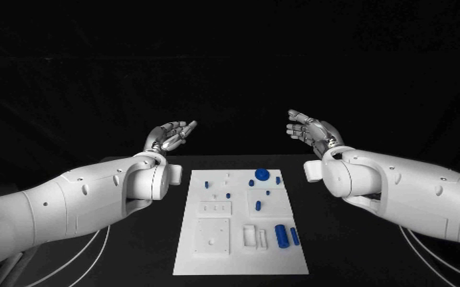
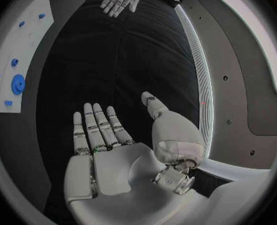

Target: Assemble the parts on the task board

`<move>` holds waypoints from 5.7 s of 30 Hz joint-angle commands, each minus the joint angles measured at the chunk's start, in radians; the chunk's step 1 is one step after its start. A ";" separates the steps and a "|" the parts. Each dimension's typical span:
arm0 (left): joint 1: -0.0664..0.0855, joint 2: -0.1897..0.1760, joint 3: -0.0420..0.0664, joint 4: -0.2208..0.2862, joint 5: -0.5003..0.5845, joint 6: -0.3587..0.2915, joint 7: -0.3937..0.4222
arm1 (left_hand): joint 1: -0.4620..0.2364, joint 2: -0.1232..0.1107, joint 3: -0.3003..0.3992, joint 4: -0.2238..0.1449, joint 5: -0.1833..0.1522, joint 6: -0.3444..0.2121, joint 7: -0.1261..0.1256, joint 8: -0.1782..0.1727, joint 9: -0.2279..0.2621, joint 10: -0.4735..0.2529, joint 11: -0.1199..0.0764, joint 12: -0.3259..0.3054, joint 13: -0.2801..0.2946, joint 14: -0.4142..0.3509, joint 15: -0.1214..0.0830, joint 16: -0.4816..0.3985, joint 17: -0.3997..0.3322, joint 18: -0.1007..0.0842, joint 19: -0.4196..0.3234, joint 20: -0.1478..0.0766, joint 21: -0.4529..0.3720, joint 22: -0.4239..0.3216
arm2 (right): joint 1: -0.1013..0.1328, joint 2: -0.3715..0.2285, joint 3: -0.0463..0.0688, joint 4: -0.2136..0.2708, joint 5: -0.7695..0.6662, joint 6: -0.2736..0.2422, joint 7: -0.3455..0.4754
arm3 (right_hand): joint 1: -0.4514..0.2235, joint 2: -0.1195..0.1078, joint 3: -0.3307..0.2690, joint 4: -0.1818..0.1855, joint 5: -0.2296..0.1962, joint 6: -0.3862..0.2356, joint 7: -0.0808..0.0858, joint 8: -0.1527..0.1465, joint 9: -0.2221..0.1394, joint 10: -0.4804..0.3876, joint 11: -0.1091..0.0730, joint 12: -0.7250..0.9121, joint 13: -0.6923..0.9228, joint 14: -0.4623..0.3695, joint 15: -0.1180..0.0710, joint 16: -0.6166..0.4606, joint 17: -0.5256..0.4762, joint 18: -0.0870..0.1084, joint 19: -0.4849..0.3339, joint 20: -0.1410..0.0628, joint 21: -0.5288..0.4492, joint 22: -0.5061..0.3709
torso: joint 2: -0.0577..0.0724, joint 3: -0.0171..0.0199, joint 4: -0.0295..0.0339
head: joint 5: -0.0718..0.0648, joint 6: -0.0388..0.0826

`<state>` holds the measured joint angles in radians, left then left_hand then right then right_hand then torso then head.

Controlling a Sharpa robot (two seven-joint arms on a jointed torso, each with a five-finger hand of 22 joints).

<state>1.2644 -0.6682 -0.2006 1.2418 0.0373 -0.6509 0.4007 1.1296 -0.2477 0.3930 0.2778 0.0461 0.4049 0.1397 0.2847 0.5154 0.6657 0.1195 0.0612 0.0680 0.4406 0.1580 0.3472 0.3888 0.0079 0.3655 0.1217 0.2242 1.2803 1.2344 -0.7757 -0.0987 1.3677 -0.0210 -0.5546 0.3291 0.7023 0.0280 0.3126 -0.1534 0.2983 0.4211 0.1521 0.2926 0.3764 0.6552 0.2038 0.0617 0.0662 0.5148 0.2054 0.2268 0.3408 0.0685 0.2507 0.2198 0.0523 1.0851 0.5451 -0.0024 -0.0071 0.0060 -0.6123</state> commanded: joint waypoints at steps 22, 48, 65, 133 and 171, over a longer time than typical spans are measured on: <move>0.042 -0.018 -0.035 -0.025 0.038 0.191 -0.063 | 0.052 -0.004 0.013 0.008 0.008 0.025 0.008 0.016 0.023 0.033 0.007 0.010 0.004 0.023 0.008 0.019 0.019 -0.008 0.018 0.005 0.015 0.053 | 0.052 0.075 -0.037 -0.194 -0.720 0.206 -0.198 | 0.314 -0.083 0.249 -0.112 -0.112 0.172 0.075 0.079 0.024 0.221 0.028 0.036 0.009 0.230 0.011 0.111 0.041 0.094 0.242 0.013 0.023 0.139 | 0.003 -0.0034 0.0001 | 0.014 -0.031; 0.070 -0.159 -0.014 0.260 0.016 0.326 -0.027 | 0.236 0.174 -0.213 -0.129 0.057 0.309 0.060 0.068 -0.037 0.420 0.020 0.129 0.028 0.477 -0.046 0.179 0.069 0.069 0.379 -0.105 0.171 0.042 | 0.046 0.198 -0.026 -0.320 -1.549 0.300 -0.335 | 0.423 -0.202 0.391 -0.117 -0.158 0.411 0.030 0.091 0.015 0.485 -0.098 0.049 0.048 0.825 -0.214 0.847 0.475 0.193 1.100 -0.238 0.451 0.246 | 0.113 0.0043 0.0409 | -0.025 0.002; 0.071 -0.142 -0.009 0.269 0.028 0.328 -0.035 | 0.268 0.176 -0.260 -0.082 0.055 0.313 0.063 0.056 -0.064 0.407 0.032 0.095 0.004 0.483 -0.049 0.167 0.070 0.061 0.383 -0.112 0.167 0.041 | 0.021 0.253 -0.026 -0.342 -1.677 0.269 -0.425 | 0.424 -0.232 0.404 -0.106 -0.166 0.418 0.024 0.076 0.013 0.490 -0.094 0.019 0.048 0.814 -0.209 0.901 0.457 0.193 1.142 -0.251 0.560 0.248 | 0.180 -0.0049 0.0551 | -0.035 0.022; 0.072 -0.147 -0.009 0.290 0.032 0.340 -0.049 | 0.352 0.188 -0.348 0.012 0.048 0.319 0.063 0.061 -0.091 0.403 0.040 0.066 0.003 0.479 -0.044 0.148 0.076 0.058 0.379 -0.109 0.163 0.043 | -0.010 0.287 -0.026 -0.364 -1.719 0.209 -0.470 | 0.412 -0.224 0.451 -0.075 -0.232 0.499 -0.004 0.088 0.028 0.591 -0.126 0.034 0.090 0.798 -0.241 0.957 0.387 0.193 1.139 -0.258 0.648 0.248 | 0.259 -0.0127 0.0654 | -0.039 0.064; 0.072 -0.145 -0.009 0.284 0.033 0.345 -0.059 | 0.353 0.188 -0.355 0.012 0.042 0.316 0.064 0.060 -0.094 0.399 0.040 0.062 0.002 0.481 -0.045 0.147 0.077 0.059 0.380 -0.109 0.163 0.044 | -0.010 0.294 -0.025 -0.352 -1.672 0.169 -0.463 | 0.428 -0.164 0.485 -0.088 -0.250 0.567 -0.032 0.115 0.057 0.660 -0.158 0.062 0.162 0.785 -0.272 0.981 0.359 0.193 1.114 -0.270 0.731 0.251 | 0.269 -0.0128 0.0636 | -0.034 0.078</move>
<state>1.3347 -0.8158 -0.2107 1.5253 0.0671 -0.3219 0.3378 1.4726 -0.0620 0.0431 0.2887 0.0919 0.7180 0.1907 0.3419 0.4230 1.0648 0.1590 0.1267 0.0705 0.9236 0.1091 0.5002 0.4649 0.0541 0.7472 0.0144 0.3909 1.3075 1.2255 -0.4822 -0.1236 1.0154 -1.7005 -0.3856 -0.1367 1.1188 -0.1541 0.7974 -0.2366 0.0493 0.9803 0.1220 0.4050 0.4314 1.2998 0.0444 0.1164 0.2211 1.3182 -0.0415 1.2034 0.7009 0.1953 1.3561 -0.0331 0.7801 1.3079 0.8136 -0.0151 0.0566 -0.0288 -0.5354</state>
